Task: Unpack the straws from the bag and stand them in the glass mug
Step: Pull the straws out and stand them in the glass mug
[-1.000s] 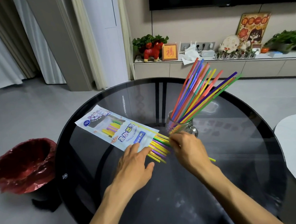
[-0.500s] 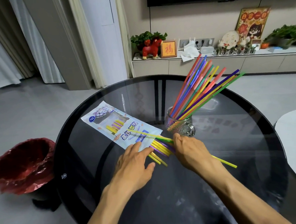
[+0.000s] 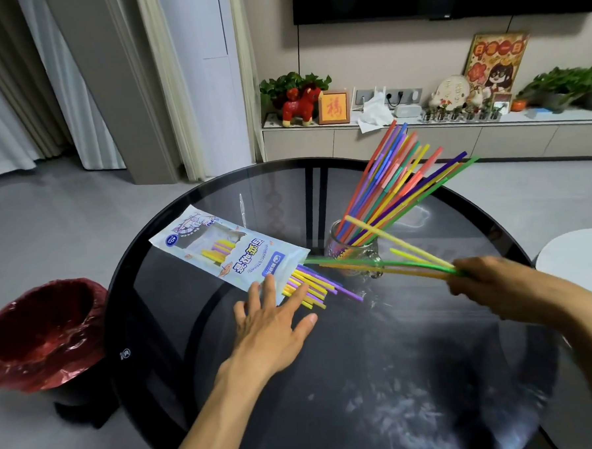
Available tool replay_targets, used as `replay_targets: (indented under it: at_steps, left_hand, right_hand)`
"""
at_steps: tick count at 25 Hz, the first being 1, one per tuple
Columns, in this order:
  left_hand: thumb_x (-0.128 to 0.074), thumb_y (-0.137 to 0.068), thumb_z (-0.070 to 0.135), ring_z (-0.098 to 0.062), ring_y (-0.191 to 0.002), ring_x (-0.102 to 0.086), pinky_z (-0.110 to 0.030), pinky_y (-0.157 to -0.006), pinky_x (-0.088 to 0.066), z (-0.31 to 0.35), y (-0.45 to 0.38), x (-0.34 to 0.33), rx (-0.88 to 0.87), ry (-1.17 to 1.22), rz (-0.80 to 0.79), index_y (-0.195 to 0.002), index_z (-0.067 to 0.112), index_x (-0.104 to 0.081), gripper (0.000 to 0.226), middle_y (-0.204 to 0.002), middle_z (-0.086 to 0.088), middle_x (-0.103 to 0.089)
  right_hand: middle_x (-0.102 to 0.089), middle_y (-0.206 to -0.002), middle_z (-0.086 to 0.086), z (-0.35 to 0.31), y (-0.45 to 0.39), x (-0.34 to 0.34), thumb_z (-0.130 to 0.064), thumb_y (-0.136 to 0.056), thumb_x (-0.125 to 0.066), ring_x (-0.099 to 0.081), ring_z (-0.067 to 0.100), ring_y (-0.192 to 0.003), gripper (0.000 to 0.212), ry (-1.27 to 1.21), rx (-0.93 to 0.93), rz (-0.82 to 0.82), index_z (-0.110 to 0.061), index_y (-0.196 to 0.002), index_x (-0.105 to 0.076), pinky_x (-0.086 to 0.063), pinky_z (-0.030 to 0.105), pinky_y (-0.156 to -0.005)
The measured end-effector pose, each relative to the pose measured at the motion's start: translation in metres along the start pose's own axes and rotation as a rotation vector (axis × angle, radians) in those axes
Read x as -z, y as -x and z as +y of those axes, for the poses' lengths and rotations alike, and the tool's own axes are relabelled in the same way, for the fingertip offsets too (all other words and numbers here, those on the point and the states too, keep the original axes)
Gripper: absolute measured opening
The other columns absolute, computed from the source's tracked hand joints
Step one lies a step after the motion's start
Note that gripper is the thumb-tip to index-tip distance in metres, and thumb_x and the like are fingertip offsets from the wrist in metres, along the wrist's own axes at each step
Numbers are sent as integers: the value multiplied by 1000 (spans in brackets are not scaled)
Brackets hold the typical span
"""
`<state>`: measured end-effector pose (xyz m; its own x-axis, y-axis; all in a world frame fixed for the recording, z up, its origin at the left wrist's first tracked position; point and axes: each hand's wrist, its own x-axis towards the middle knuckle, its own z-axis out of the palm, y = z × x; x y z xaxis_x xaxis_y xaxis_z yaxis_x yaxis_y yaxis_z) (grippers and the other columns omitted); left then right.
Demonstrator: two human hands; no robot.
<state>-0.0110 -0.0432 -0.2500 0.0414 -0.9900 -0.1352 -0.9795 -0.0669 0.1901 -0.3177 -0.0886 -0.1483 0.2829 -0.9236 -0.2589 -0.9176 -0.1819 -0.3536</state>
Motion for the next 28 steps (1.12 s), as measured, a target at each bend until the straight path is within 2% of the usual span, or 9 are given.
replay_targets:
  at_steps: [5, 8, 10, 14, 16, 19, 22, 24, 28]
  left_hand:
    - [-36, -93, 59, -31, -149, -3, -52, -115, -14, 2, 4, 4, 20, 53, -14, -146, 47, -20, 56, -162, -9, -4]
    - [-58, -86, 33, -34, -113, -57, -46, -88, -43, 12, 15, 25, -101, 77, 560, -111, 21, -66, 29, -123, -7, -62]
    - [-63, -80, 20, -32, -102, -60, -46, -88, -45, 29, 27, 36, -304, -38, 859, -106, 14, -68, 27, -110, -5, -68]
    - [-66, -78, 22, -28, -106, -62, -55, -109, -31, 42, 34, 34, -385, -241, 596, -126, 13, -55, 50, -113, -5, -66]
    - [-63, -82, 16, -26, -82, -66, -40, -87, -46, 35, 30, 31, -330, -203, 436, -108, 22, -51, 29, -87, 2, -65]
    - [-44, -95, 16, -30, -87, -63, -38, -66, -41, 32, 24, 37, -249, -88, 282, -102, 23, -46, 10, -92, -1, -65]
    - [-39, -100, 18, -36, -89, -60, -39, -69, -40, 25, 20, 52, -181, 159, 396, -102, 17, -48, 9, -88, -6, -64]
    - [-38, -101, 21, -34, -81, -61, -43, -72, -47, 26, 20, 74, -201, 469, 535, -101, 16, -54, 16, -78, -5, -63]
    - [-40, -100, 12, -12, -75, -63, -26, -73, -56, 33, 25, 104, -427, 1145, 695, -101, 24, -57, 20, -78, 4, -61]
  right_hand:
    - [-47, -58, -5, 0, 11, 4, -24, -98, -51, -45, 13, -50, 19, -469, 122, 102, -17, -83, -62, -45, 36, -51]
    - [-65, -80, 3, -31, -15, -28, -29, -100, -47, -64, 22, -72, 16, -36, 156, 212, -19, -88, -52, -39, 33, -62]
    - [-67, -101, 10, -57, -29, -57, -29, -100, -42, -63, 35, -94, 12, 309, 186, 234, -20, -103, -48, -36, 35, -65]
    - [-69, -100, 2, -87, -27, -69, -28, -100, -43, -62, 30, -97, 10, 456, 514, 288, -21, -104, -47, -40, 41, -76]
    - [-66, -96, -1, -91, -24, -64, -31, -100, -43, -60, 27, -96, 10, 468, 545, 280, -22, -99, -47, -35, 39, -80]
    - [-64, -110, 1, -87, -23, -63, -26, -86, -62, -57, 30, -112, 23, 496, 488, 601, -22, -108, -57, -34, 50, -100]
    - [-56, -132, 13, -87, -14, -49, -15, -82, -60, -46, 33, -129, 40, 145, 430, 1040, -13, -121, -60, -33, 52, -109]
    - [-56, -127, 13, -88, -7, -42, -9, -83, -57, -48, 28, -122, 37, -199, 378, 1156, -8, -120, -58, -40, 44, -105]
    - [-65, -96, -9, -101, -8, -54, -1, -88, -59, -61, 5, -89, 23, -644, 295, 894, -18, -103, -61, -54, 31, -81]
